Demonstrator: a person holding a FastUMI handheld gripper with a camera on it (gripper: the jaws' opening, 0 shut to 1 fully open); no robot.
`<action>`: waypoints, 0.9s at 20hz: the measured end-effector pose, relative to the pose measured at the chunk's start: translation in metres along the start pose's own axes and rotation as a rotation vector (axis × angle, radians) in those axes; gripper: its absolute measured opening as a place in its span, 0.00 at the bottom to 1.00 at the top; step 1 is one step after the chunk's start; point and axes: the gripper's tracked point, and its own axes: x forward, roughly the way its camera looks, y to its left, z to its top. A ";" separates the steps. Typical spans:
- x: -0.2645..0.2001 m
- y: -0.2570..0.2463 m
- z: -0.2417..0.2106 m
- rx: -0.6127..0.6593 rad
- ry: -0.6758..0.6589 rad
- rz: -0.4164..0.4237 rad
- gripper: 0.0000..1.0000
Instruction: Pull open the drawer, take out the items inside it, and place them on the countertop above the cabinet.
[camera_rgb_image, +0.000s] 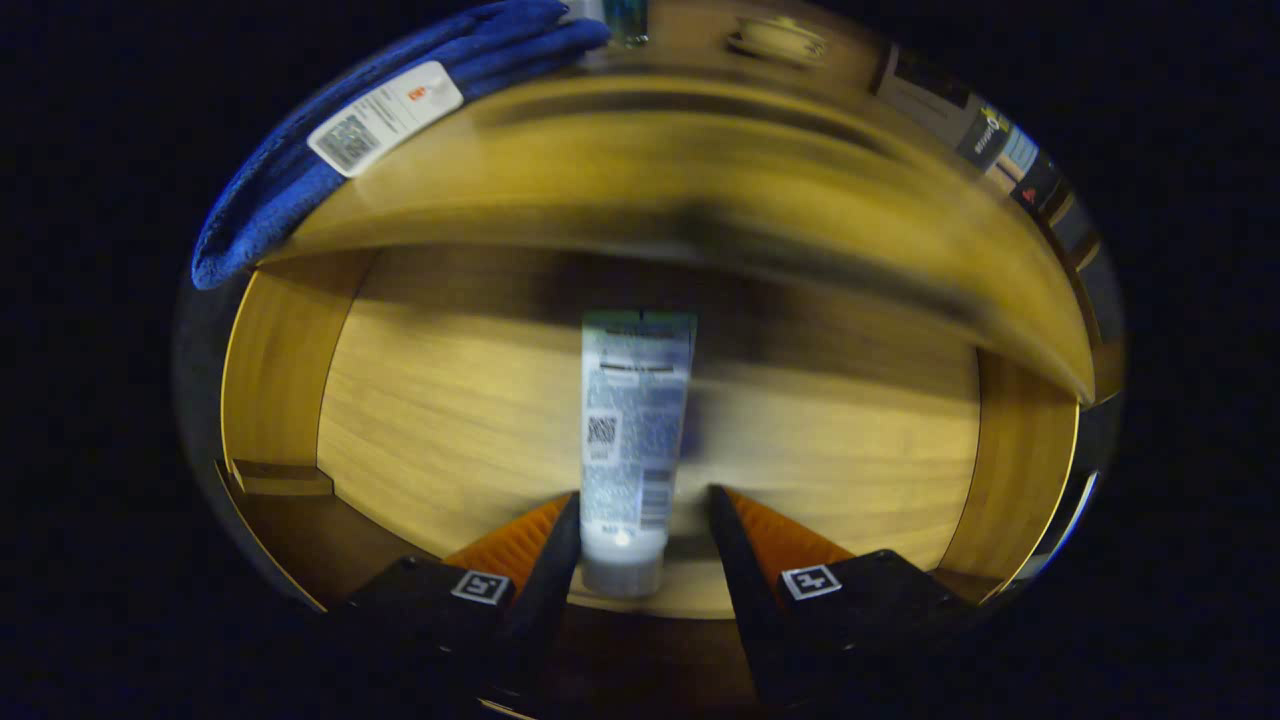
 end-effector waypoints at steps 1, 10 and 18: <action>-0.003 0.001 0.001 0.008 0.015 -0.010 0.71; -0.112 -0.004 0.031 0.064 -0.089 0.116 0.44; -0.195 -0.034 0.000 0.002 -0.206 0.061 0.44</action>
